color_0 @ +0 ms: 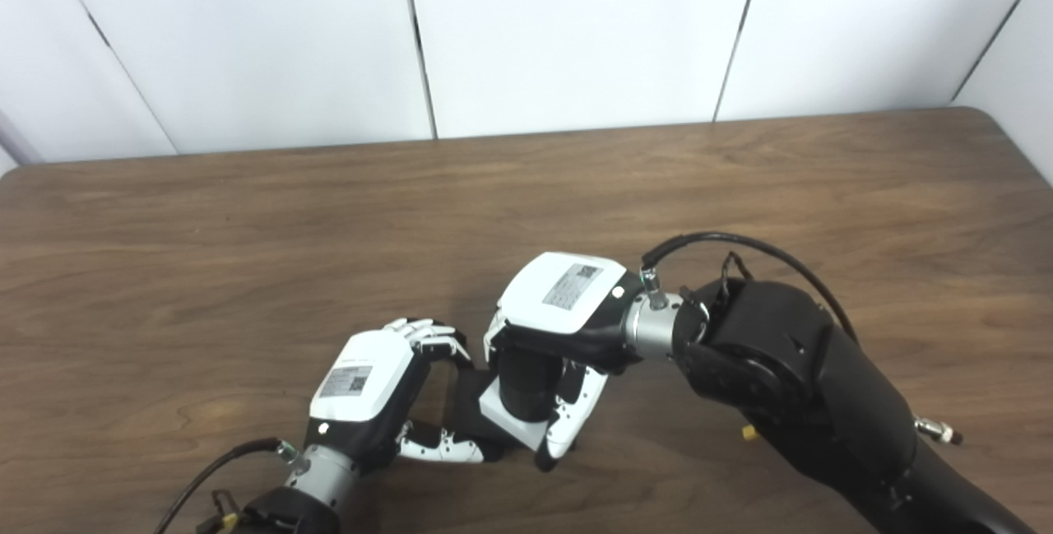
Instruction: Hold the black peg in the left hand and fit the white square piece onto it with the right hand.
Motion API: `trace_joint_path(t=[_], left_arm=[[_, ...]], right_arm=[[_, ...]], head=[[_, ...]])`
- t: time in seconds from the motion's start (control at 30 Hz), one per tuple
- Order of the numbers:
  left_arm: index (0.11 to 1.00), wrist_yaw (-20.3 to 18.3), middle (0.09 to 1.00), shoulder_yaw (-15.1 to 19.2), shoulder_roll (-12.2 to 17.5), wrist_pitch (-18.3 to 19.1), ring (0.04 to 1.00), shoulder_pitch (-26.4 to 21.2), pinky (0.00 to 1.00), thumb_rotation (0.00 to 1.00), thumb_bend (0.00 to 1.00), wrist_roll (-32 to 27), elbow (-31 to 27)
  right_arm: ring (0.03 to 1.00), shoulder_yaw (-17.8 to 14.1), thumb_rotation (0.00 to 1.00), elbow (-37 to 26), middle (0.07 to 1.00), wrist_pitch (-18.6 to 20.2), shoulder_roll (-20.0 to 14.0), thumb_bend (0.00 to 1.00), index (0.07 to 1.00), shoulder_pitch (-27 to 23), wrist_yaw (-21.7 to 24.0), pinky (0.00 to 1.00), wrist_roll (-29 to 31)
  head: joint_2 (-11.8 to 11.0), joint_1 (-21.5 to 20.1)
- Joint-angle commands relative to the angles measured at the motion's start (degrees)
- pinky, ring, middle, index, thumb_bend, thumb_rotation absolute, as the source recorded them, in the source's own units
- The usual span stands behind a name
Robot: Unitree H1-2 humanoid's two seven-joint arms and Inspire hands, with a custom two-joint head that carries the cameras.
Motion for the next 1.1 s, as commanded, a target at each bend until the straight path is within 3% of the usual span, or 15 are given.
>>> trace_joint_path(t=[0.0, 0.53, 0.6, 0.7, 0.83, 1.0, 1.07], left_arm=[[0.490, -2.6, 0.773, -0.9, 0.3, 0.3, 0.838, 1.3, 0.90, 0.06, 0.50, 0.0, 1.0], [0.496, -3.1, 0.772, -0.6, -0.1, 1.2, 0.833, 1.3, 0.90, 0.09, 0.50, -0.1, 0.8], [0.666, -2.4, 0.777, -0.6, -0.3, 1.2, 0.826, 1.4, 0.89, 0.36, 0.67, 1.0, 0.9], [0.807, -0.5, 0.806, -0.2, -1.0, 0.9, 0.829, 1.8, 0.88, 0.50, 0.86, 1.6, 1.4], [0.891, 3.1, 0.845, 0.3, -1.6, -0.9, 0.837, 2.2, 0.87, 0.57, 0.98, 1.4, 2.5], [0.946, 5.7, 0.896, 2.1, -2.7, -2.9, 0.861, 2.7, 0.87, 0.62, 1.00, -2.4, 3.1], [0.953, 5.8, 0.904, 3.4, -3.6, -3.2, 0.862, 2.9, 0.87, 0.63, 1.00, -5.9, 3.1]], right_arm=[[0.873, -1.3, 0.73, -0.6, 0.802, -0.8, -0.2, 0.88, 0.699, -1.5, -0.3, 0.80, 0.5], [0.881, -2.9, 0.77, -0.6, 0.799, -0.3, 0.1, 0.86, 0.712, -1.6, -0.6, 0.80, 1.1], [0.885, -3.6, 0.76, -0.7, 0.800, 0.3, 0.2, 0.85, 0.715, -1.5, -0.5, 0.81, 1.4], [0.887, -4.4, 0.75, -1.1, 0.800, 0.9, 0.2, 0.84, 0.728, -1.6, -0.3, 0.82, 1.9], [0.900, -5.6, 0.78, -1.8, 0.806, 1.7, 0.0, 0.82, 0.756, -2.0, 0.7, 0.83, 2.2], [0.902, -7.4, 0.84, -2.3, 0.805, 2.5, 0.3, 0.80, 0.805, -1.7, 0.7, 0.84, 2.2], [0.895, -8.2, 0.85, -2.6, 0.804, 3.1, 0.5, 0.81, 0.881, -1.3, 0.3, 0.83, 2.1]], head=[[0.0, -0.1], [0.1, 0.0], [0.1, 0.0], [0.0, 0.0], [-0.1, 0.1], [-0.4, 0.3], [-0.5, 0.4]])
